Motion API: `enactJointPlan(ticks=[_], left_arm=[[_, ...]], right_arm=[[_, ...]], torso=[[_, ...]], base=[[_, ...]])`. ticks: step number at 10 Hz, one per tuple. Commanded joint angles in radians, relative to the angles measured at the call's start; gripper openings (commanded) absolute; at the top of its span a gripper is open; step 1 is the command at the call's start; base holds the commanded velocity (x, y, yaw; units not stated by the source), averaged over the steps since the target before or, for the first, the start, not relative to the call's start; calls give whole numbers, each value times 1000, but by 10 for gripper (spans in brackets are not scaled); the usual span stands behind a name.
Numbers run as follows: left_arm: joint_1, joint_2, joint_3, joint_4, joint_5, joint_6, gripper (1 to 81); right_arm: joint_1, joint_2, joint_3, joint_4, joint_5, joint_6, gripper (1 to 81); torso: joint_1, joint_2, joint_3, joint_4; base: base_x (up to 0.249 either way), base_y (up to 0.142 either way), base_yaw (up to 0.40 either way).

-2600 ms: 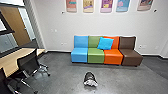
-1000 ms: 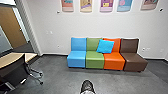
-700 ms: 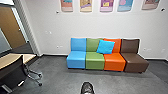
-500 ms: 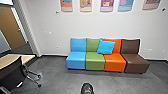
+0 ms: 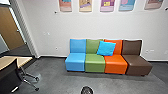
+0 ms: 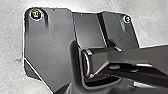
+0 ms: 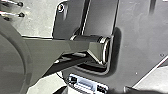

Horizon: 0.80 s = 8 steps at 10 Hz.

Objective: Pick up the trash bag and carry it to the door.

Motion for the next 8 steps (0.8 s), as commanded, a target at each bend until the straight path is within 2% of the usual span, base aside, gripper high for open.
enactJointPlan(ticks=[1,8], left_arm=[[-35,-3,6,1,54,2,811],[-33,-4,8,-1,52,0,811]], right_arm=[[30,-8,16,4,-65,-2,811],[32,-5,15,4,-66,-11,811]], torso=[[0,0,0,0],[0,0,0,0]], base=[[164,0,0],[164,0,0]])
